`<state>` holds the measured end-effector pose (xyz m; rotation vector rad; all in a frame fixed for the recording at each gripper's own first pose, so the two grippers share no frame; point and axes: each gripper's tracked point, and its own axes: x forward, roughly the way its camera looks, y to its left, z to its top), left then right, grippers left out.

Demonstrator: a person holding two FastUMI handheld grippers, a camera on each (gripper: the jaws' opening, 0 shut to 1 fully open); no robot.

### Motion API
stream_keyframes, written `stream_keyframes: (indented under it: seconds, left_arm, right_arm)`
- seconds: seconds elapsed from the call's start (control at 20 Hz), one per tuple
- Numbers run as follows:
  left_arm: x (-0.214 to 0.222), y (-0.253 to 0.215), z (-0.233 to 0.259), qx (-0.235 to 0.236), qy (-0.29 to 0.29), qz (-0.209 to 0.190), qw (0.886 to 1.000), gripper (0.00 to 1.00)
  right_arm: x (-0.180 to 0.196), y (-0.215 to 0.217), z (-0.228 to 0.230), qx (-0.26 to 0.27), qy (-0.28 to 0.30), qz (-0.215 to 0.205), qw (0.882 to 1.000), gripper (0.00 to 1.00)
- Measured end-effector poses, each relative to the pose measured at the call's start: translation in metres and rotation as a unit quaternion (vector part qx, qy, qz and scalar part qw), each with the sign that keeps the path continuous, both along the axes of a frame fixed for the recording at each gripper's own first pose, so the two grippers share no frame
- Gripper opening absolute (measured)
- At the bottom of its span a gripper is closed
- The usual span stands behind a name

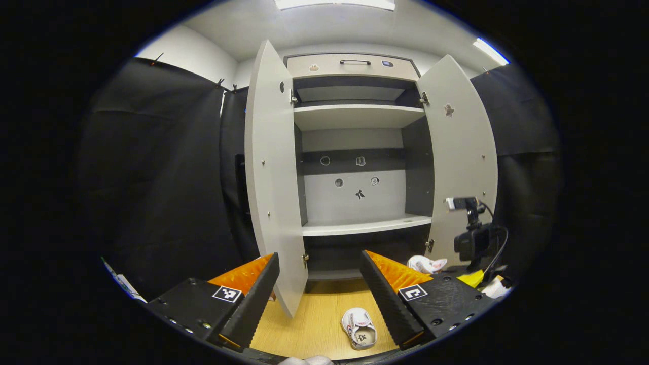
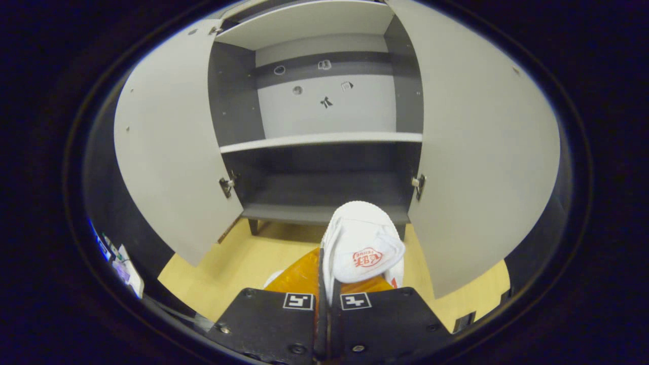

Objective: Grab one shoe with the right hand and put it into the shoe cabinet, grab the other shoe with the left hand and put it into the shoe cabinet; then close the right door with the right hand and the left door with the left hand.

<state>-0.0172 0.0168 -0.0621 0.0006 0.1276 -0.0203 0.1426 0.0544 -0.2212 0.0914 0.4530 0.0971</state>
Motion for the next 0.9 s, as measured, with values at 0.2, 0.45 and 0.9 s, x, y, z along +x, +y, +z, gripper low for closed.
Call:
stream_keyframes:
  seconds: [0.2, 0.45, 0.9]
  left_arm:
    - [0.001, 0.006, -0.006, -0.005, 0.007, 0.012, 1.0, 1.0]
    - [0.007, 0.015, -0.01, -0.009, 0.013, 0.036, 0.999, 0.96]
    - [0.028, 0.022, -0.006, -0.004, 0.008, 0.079, 0.997, 0.96]
  right_arm:
    - [0.036, 0.013, 0.081, 0.002, -0.061, 0.009, 0.998, 0.06]
    - [0.095, 0.021, 0.165, -0.013, -0.127, 0.019, 0.992, 0.06]
    - [0.223, 0.008, 0.22, -0.038, -0.16, 0.002, 0.986, 0.06]
